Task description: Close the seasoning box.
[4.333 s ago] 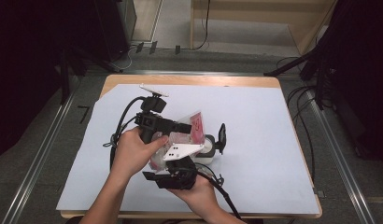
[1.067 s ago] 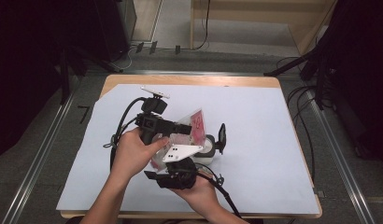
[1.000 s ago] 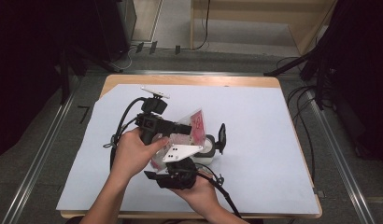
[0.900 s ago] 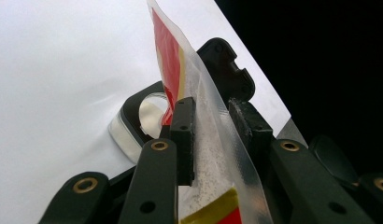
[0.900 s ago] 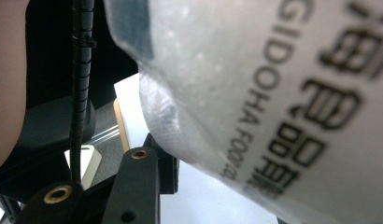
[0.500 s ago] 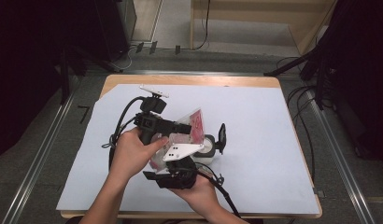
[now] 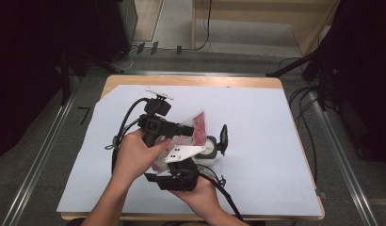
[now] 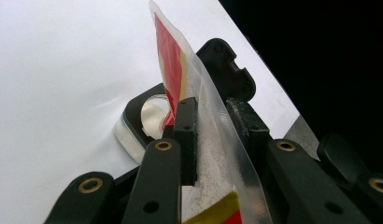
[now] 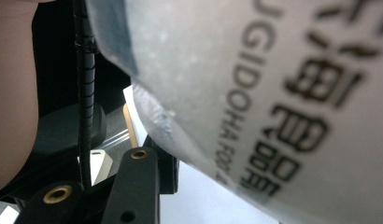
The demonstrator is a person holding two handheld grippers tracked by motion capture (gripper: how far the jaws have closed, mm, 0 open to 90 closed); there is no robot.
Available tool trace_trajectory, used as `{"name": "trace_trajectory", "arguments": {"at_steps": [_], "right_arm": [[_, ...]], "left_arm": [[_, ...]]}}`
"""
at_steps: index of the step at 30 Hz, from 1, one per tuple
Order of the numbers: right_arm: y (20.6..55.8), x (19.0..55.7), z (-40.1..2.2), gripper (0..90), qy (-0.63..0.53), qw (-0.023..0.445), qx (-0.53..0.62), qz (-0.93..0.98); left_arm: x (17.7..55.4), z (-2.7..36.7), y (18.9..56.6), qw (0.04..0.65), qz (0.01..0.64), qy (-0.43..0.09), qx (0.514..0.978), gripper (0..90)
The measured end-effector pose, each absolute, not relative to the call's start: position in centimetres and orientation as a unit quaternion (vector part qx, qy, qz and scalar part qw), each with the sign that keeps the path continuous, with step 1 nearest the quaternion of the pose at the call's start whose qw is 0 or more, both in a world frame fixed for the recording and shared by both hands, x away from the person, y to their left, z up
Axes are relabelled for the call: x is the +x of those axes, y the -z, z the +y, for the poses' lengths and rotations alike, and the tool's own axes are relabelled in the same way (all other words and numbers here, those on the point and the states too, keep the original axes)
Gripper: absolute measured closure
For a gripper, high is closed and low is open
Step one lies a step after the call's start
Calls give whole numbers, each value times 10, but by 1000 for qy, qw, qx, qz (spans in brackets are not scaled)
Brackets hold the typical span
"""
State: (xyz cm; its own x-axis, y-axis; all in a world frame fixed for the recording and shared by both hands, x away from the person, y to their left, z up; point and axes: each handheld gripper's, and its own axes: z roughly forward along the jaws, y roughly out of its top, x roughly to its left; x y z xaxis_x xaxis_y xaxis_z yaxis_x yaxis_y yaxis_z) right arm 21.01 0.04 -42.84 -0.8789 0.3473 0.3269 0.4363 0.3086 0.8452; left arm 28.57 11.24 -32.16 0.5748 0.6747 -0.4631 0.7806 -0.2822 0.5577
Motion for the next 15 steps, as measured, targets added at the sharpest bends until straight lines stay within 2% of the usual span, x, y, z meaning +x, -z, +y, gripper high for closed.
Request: {"name": "trace_trajectory", "arguments": {"at_steps": [15], "right_arm": [[430,209,0,633,538,39,-243,-806]], "left_arm": [[285,110,322,389,454,69,799,750]]}}
